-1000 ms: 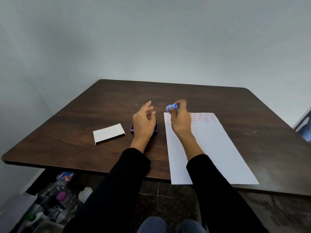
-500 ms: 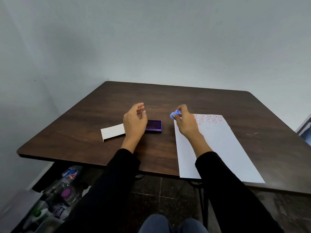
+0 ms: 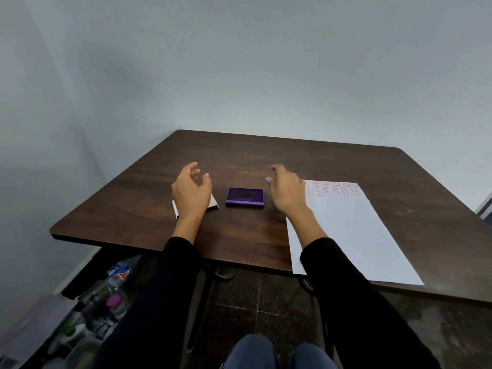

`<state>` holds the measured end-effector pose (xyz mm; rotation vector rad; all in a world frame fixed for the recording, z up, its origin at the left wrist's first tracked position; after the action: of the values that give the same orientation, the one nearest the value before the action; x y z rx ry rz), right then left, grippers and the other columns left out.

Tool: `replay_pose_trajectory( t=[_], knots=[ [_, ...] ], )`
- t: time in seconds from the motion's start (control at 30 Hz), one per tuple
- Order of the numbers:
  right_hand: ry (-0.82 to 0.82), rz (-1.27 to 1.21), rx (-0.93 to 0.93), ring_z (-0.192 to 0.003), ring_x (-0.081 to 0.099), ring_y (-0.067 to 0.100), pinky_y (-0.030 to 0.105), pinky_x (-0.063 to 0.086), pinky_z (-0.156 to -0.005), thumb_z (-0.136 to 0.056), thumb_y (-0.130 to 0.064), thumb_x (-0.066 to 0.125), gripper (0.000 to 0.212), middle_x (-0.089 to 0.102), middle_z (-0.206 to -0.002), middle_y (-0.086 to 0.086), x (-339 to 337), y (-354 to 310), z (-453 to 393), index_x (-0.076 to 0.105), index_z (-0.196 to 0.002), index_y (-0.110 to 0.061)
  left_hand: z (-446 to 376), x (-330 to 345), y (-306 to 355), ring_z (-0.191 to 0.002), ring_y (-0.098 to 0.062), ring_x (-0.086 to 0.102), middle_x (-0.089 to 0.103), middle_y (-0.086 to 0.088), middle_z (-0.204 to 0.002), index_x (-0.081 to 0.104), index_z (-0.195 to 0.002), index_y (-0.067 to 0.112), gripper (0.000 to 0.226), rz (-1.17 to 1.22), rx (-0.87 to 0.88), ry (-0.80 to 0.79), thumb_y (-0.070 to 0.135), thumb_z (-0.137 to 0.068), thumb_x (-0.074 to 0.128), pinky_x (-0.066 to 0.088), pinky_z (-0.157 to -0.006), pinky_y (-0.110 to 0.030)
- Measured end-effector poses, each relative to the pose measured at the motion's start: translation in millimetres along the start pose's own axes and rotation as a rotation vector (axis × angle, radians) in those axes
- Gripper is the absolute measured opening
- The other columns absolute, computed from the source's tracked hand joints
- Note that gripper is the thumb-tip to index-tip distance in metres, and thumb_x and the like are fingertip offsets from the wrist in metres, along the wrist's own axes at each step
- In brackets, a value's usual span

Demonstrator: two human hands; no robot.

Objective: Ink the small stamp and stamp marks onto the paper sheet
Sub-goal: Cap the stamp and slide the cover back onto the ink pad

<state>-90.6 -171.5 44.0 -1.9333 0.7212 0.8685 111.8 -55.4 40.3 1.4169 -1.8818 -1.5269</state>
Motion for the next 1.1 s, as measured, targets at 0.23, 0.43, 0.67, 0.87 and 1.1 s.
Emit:
replay_pose_trajectory(
  t=[0.23, 0.43, 0.67, 0.87, 1.1],
  knots=[
    [-0.148, -0.017, -0.236, -0.119, 0.05, 0.034, 0.041, 0.031, -0.103, -0.096, -0.018, 0.04, 0.033, 0.061, -0.121, 0.017, 46.1, -85.0, 24.1, 0.048, -0.128, -0.012, 11.6, -48.1, -31.5, -0.122, -0.036, 0.05, 0.058, -0.02, -0.128, 0.046, -0.13, 0.001, 0.048, -0.211, -0.156, 0.009, 0.029, -0.092, 0.049, 0.038, -0.105, -0.044],
    [-0.236, 0.148, -0.314, -0.139, 0.027, 0.03, 0.044, 0.01, -0.116, -0.099, -0.029, 0.033, 0.036, 0.057, -0.131, 0.015, 88.1, -107.9, 47.3, 0.046, -0.127, -0.011, 31.2, -50.3, -43.9, -0.112, -0.04, 0.054, 0.067, -0.021, -0.107, 0.061, -0.102, 0.001, 0.052, -0.315, -0.13, -0.043, 0.043, -0.097, 0.031, 0.03, -0.109, -0.053],
    [-0.183, 0.079, -0.263, -0.142, 0.023, 0.027, 0.049, 0.002, -0.117, -0.098, -0.026, 0.034, 0.034, 0.058, -0.129, 0.013, 91.3, -109.4, 55.7, 0.047, -0.126, -0.011, 39.8, -44.3, -41.8, -0.119, -0.037, 0.051, 0.066, -0.019, -0.115, 0.059, -0.113, 0.002, 0.057, -0.319, -0.133, -0.051, 0.046, -0.097, 0.027, 0.012, -0.118, -0.049],
    [-0.001, -0.095, -0.197, -0.14, 0.026, 0.029, 0.042, 0.008, -0.117, -0.09, -0.015, 0.043, 0.04, 0.052, -0.135, 0.017, 62.2, -98.4, 49.2, 0.045, -0.13, -0.01, 38.6, -28.7, -13.5, -0.117, -0.038, 0.051, 0.062, -0.021, -0.119, 0.053, -0.118, 0.001, 0.036, -0.125, -0.099, -0.003, 0.023, -0.098, 0.034, 0.021, -0.113, -0.053],
    [0.097, -0.217, 0.078, -0.121, 0.045, 0.032, 0.044, 0.043, -0.096, -0.085, -0.007, 0.046, 0.046, 0.056, -0.122, 0.018, 32.8, -47.2, 47.9, 0.043, -0.13, -0.007, 39.8, 22.7, 9.0, -0.125, -0.034, 0.047, 0.058, -0.018, -0.13, 0.046, -0.132, 0.0, 0.043, 0.002, -0.05, -0.116, 0.004, -0.089, 0.04, 0.024, -0.115, -0.047]
  ],
)
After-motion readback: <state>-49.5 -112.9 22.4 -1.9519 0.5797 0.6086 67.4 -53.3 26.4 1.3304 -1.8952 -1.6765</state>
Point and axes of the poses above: each hand's wrist, its own z-axis away from the middle knuckle, its own x-axis out of the palm, y = z × x, the point moved 7 cm from there along -z, towards the middle knuckle
